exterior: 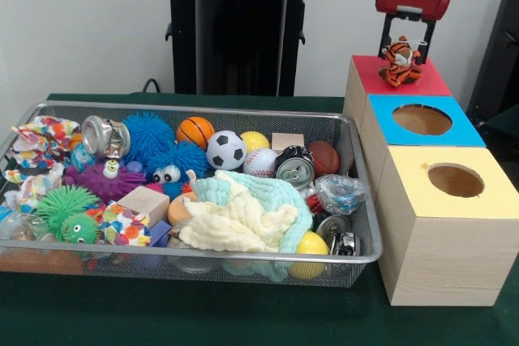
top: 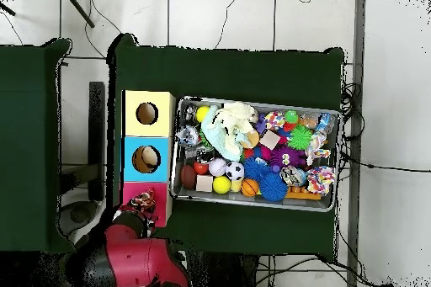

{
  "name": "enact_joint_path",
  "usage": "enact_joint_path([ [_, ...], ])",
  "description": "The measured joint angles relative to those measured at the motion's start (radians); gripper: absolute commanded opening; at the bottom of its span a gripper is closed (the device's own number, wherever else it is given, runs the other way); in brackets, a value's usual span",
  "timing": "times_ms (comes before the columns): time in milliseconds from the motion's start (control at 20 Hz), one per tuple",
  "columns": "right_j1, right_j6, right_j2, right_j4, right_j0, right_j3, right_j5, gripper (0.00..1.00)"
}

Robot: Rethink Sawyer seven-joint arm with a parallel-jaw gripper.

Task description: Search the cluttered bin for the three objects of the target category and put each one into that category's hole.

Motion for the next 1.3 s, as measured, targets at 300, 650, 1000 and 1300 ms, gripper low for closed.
enact_joint_path([
  [300,-0.077,0.000,0.000,0.000,-0.001,0.031,0.119,1.00],
  [650,-0.135,0.000,0.000,0.000,-0.001,0.041,0.207,1.00],
  [1000,-0.141,0.000,0.000,-0.001,0.000,0.040,0.215,1.00],
  [1300,-0.141,0.000,0.000,-0.001,0.000,0.020,0.272,1.00],
])
